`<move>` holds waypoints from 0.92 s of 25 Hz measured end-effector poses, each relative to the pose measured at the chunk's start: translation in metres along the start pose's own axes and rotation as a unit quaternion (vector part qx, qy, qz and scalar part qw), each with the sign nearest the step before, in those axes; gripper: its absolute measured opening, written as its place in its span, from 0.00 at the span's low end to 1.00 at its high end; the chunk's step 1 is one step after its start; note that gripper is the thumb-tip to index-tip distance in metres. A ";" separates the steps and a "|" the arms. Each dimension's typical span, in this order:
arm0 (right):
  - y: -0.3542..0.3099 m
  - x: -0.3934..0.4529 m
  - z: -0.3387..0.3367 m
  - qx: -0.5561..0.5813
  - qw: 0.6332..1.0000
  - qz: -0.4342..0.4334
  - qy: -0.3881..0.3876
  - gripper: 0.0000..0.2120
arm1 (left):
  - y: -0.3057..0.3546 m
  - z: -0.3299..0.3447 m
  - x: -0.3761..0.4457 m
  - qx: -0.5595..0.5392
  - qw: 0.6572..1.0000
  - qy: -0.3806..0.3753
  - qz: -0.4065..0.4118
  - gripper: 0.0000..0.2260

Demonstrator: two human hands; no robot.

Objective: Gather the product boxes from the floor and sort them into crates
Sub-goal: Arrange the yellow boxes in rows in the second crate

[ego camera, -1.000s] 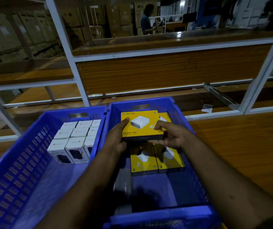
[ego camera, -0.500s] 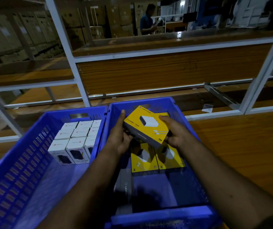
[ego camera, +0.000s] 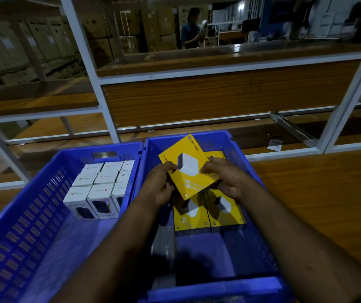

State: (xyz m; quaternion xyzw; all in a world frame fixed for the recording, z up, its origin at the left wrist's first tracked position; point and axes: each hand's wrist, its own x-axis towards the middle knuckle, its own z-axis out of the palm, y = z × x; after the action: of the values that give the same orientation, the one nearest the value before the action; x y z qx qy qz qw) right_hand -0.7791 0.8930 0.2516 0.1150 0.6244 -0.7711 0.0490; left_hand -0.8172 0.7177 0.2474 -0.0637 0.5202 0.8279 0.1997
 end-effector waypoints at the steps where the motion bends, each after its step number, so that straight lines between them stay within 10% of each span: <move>1: 0.002 0.003 -0.002 -0.119 0.992 -0.053 0.003 0.11 | 0.003 -0.002 -0.001 0.050 0.998 -0.002 0.046 0.09; 4: 0.014 0.011 -0.008 -0.429 0.861 -0.256 0.097 0.19 | 0.003 -0.006 -0.003 0.271 0.930 -0.014 0.247 0.18; 7: 0.013 0.007 -0.011 -0.488 0.760 -0.367 0.224 0.22 | -0.003 -0.006 0.000 0.340 0.865 -0.055 0.366 0.21; 12: 0.008 0.007 -0.012 -0.430 0.743 -0.432 0.278 0.19 | -0.009 0.001 -0.002 0.395 0.809 -0.046 0.433 0.32; 19: 0.004 0.005 -0.010 -0.402 0.745 -0.459 0.270 0.20 | -0.009 -0.002 0.004 0.390 0.824 -0.046 0.409 0.34; 23: 0.003 0.012 -0.013 -0.337 0.842 -0.367 0.207 0.21 | -0.007 -0.008 0.009 0.357 0.855 -0.043 0.375 0.20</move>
State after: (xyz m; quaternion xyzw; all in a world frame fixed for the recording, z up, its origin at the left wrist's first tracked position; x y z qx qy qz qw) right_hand -0.7881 0.9055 0.2433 0.0109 0.8381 -0.4324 -0.3323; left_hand -0.8238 0.7162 0.2352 0.2471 0.7556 0.5993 -0.0945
